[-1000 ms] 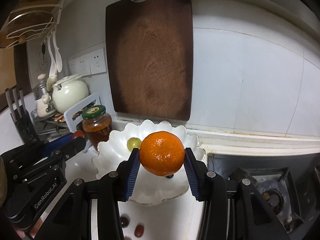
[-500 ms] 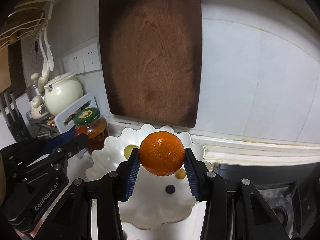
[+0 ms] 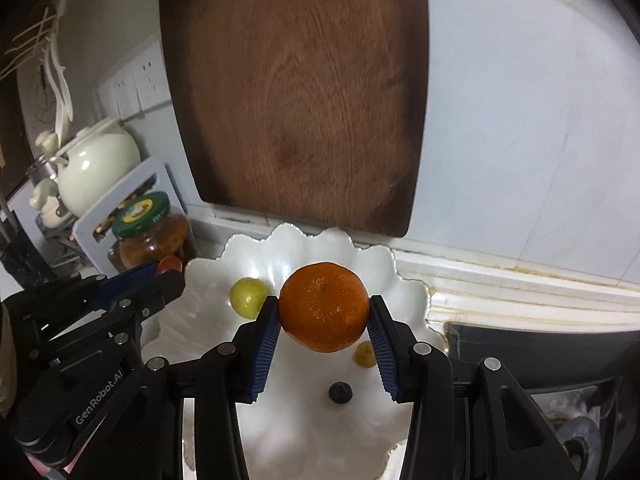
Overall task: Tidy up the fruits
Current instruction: 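Carry the date with the left tool and mandarin with the right tool over the bowl, then open the left tool releasing the date while the right tool releases the mandarin into the bowl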
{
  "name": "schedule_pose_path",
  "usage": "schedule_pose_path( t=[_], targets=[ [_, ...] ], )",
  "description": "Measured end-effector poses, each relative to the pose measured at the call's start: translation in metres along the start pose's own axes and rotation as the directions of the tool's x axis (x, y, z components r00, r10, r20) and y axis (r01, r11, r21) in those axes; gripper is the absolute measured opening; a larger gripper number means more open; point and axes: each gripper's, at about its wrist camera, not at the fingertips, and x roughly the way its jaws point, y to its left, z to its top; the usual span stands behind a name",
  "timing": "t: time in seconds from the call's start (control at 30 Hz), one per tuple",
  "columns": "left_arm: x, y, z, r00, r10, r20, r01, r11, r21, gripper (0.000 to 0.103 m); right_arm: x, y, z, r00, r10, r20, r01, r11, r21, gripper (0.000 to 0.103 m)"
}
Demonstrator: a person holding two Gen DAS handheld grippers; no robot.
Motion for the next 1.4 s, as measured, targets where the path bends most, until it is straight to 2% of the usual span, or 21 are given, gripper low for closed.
schedule_pose_path(
  t=[0.4, 0.83, 0.9, 0.93, 0.97, 1.03, 1.4],
  targets=[
    [0.057, 0.007, 0.001, 0.989, -0.017, -0.150, 0.016, 1.000, -0.006, 0.016, 0.050, -0.006, 0.004, 0.995, -0.006, -0.101, 0.006, 1.000, 0.002, 0.045],
    [0.088, 0.005, -0.009, 0.965, -0.035, -0.259, 0.028, 0.999, -0.029, 0.017, 0.082, -0.012, -0.004, 0.983, -0.006, -0.184, 0.008, 1.000, 0.010, 0.046],
    [0.089, 0.004, -0.009, 0.963, -0.032, -0.266, 0.026, 0.999, -0.026, 0.023, 0.083, -0.012, -0.005, 0.981, -0.005, -0.192, 0.007, 1.000, 0.010, 0.046],
    [0.091, 0.005, -0.009, 0.962, -0.031, -0.271, 0.025, 0.999, -0.027, 0.028, 0.084, -0.013, -0.005, 0.980, -0.002, -0.197, 0.004, 1.000, 0.010, 0.048],
    [0.090, 0.005, -0.010, 0.962, -0.033, -0.271, 0.025, 0.999, -0.032, 0.038, 0.084, -0.013, -0.005, 0.980, -0.002, -0.199, 0.004, 1.000, 0.009, 0.049],
    [0.090, 0.006, -0.009, 0.964, -0.020, -0.264, 0.011, 0.999, -0.034, 0.039, 0.081, -0.014, -0.004, 0.982, -0.011, -0.187, 0.013, 1.000, 0.006, 0.057],
    [0.069, 0.009, -0.003, 0.970, 0.028, -0.242, -0.040, 0.998, -0.045, 0.045, 0.060, -0.017, -0.003, 0.986, -0.067, -0.155, 0.068, 0.998, 0.002, 0.058]
  ],
)
